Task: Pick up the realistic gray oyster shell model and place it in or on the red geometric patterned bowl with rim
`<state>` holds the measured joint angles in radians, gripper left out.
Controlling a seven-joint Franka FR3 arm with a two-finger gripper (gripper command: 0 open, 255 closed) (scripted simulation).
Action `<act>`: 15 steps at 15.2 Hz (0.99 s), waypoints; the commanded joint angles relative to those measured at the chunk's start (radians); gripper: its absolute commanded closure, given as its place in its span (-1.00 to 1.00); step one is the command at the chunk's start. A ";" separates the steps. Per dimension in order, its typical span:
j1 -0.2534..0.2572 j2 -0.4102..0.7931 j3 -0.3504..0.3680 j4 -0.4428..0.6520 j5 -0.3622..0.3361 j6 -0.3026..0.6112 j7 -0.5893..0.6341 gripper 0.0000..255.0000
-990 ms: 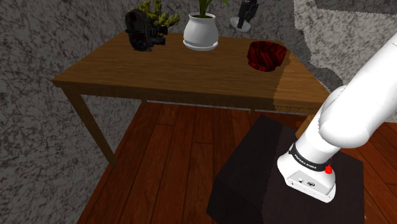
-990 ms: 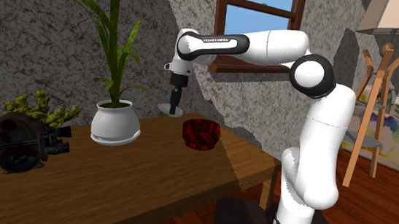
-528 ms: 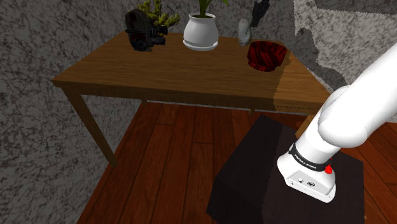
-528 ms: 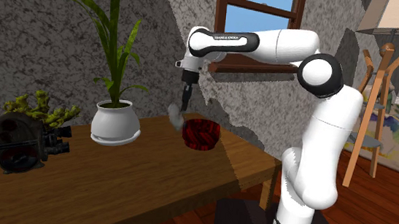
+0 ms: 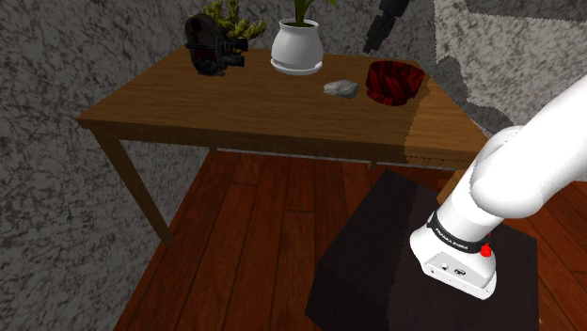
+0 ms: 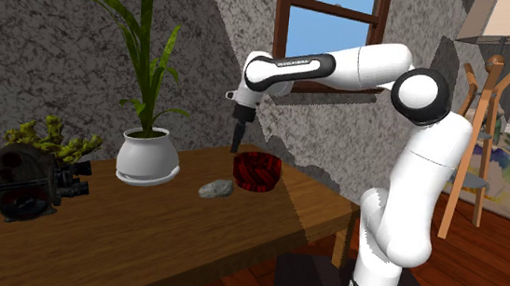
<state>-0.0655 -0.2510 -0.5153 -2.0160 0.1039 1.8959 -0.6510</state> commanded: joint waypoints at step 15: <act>0.020 0.037 -0.005 -0.143 0.054 0.207 -0.051 -1.00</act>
<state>-0.0451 -0.2136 -0.5203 -2.1588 0.1584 2.1031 -0.7023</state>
